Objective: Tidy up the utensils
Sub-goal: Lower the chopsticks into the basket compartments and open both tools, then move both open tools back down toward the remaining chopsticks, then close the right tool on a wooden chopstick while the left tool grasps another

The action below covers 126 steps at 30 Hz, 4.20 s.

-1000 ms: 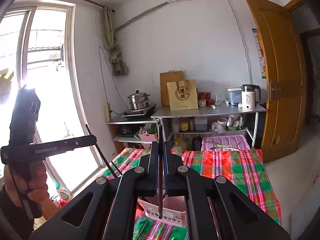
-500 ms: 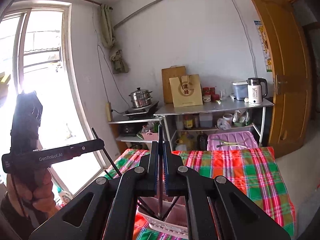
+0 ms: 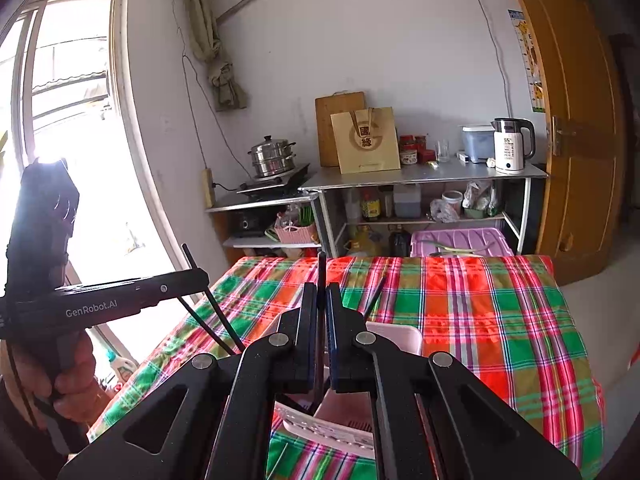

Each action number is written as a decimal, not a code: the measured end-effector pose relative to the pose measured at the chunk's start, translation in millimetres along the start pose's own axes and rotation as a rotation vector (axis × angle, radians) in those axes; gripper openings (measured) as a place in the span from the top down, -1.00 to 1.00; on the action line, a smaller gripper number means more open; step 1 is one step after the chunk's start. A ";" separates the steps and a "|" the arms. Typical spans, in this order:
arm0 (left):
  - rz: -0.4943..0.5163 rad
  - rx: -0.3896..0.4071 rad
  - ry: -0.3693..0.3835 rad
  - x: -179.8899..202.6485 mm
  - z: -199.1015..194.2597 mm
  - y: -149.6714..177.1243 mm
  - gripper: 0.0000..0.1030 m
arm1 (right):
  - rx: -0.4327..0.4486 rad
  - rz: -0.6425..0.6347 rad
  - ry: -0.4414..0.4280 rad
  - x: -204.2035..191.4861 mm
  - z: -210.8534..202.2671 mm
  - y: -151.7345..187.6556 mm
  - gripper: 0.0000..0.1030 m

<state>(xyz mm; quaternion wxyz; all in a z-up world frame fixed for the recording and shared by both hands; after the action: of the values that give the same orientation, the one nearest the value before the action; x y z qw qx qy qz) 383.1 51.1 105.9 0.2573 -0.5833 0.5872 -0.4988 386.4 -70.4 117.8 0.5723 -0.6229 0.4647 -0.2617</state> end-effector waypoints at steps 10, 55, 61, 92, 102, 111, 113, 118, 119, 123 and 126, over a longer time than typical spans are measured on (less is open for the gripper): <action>0.025 0.067 -0.034 2.7 -21.0 -8.6 0.69 | -0.008 -0.004 -0.014 4.6 -13.9 -2.1 0.69; 0.025 -0.334 0.053 70.7 13.4 226.0 0.39 | -0.346 0.041 0.111 77.0 -97.6 170.1 0.68; 0.041 -0.364 0.054 72.7 30.2 234.5 0.39 | -0.391 0.030 0.096 72.1 -87.9 186.0 0.68; 0.111 -0.431 -0.019 65.8 52.5 244.9 0.46 | -0.460 0.029 0.120 77.0 -76.0 209.3 0.69; 0.074 -0.445 -0.024 51.4 46.3 240.3 0.46 | -0.477 0.028 0.146 83.1 -66.1 203.9 0.69; 0.143 -0.418 -0.055 60.3 51.5 240.1 0.46 | -0.494 0.015 0.177 94.0 -50.5 201.4 0.69; 0.161 -0.411 -0.061 63.5 51.2 240.7 0.46 | -0.497 0.005 0.181 93.8 -49.9 201.4 0.71; 0.186 -0.413 -0.072 69.1 51.9 243.0 0.54 | -0.508 -0.018 0.196 92.6 -48.7 201.7 0.75; 0.190 -0.415 -0.069 71.5 52.6 243.7 0.62 | -0.511 -0.026 0.200 92.2 -48.5 201.9 0.76; 0.190 -0.429 -0.048 80.1 53.8 245.5 0.89 | -0.514 -0.038 0.208 91.0 -48.0 201.8 0.89; 0.189 -0.435 -0.042 86.8 57.6 247.6 0.92 | -0.510 -0.033 0.205 90.4 -48.1 201.7 0.90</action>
<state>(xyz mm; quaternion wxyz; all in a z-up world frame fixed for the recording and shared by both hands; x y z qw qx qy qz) 311.8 -91.2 -110.5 0.1835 -0.5778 0.7272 -0.3219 327.7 -154.8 -83.7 0.3426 -0.7246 0.5608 -0.2073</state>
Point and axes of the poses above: each gripper's, at about its wrist camera, not at the fingertips, and z roughly the way its jaws point, x to its right, y to its underside, the point moved 7 cm from there along z, roughly the way its jaws point, and after that the axes turned 14 degrees about x, right-handed, at the moved point
